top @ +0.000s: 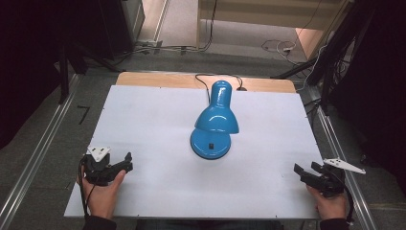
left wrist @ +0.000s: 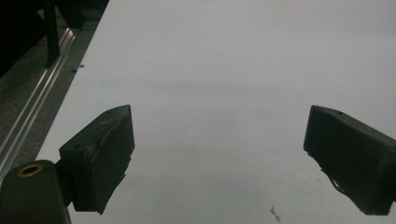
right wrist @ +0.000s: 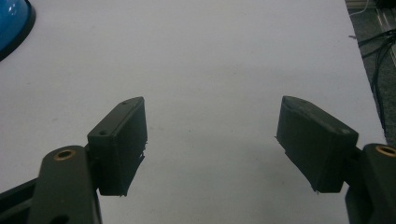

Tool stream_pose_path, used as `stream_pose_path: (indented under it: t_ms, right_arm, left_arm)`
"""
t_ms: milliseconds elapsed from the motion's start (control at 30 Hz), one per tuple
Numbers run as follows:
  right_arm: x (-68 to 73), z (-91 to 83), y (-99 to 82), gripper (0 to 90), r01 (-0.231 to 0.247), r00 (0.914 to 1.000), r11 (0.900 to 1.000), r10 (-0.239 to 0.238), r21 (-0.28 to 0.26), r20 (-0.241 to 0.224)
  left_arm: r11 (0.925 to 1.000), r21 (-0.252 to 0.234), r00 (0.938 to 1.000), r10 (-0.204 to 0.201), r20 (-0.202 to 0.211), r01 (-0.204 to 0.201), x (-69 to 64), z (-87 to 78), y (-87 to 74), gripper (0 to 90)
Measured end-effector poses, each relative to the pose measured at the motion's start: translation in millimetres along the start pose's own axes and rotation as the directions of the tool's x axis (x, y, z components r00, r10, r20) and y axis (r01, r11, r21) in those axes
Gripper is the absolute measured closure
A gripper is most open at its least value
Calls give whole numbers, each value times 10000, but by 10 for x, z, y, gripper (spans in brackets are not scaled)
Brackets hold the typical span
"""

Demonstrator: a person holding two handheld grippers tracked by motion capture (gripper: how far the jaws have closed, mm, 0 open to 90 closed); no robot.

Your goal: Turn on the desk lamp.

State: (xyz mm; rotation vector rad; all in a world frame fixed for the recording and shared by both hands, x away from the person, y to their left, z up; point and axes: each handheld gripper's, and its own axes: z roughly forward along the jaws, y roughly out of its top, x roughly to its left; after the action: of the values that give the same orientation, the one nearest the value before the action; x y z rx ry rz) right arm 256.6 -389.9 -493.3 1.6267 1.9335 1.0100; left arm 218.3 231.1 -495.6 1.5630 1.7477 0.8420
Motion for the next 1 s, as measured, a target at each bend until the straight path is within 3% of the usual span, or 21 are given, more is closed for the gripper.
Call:
stream_pose_path:
  t_ms: [733,1000]
  right_arm:
    - [175,35,64,228,345,9989,9994,-347,-79,-314]
    - [315,72,117,155,635,9958,9977,-649,-226,-647]
  left_arm:
    - [10000,-66,9998,-18,177,19,-30,-17,-15,96]
    - [10000,-73,9998,-31,177,32,-41,-18,-16,96]
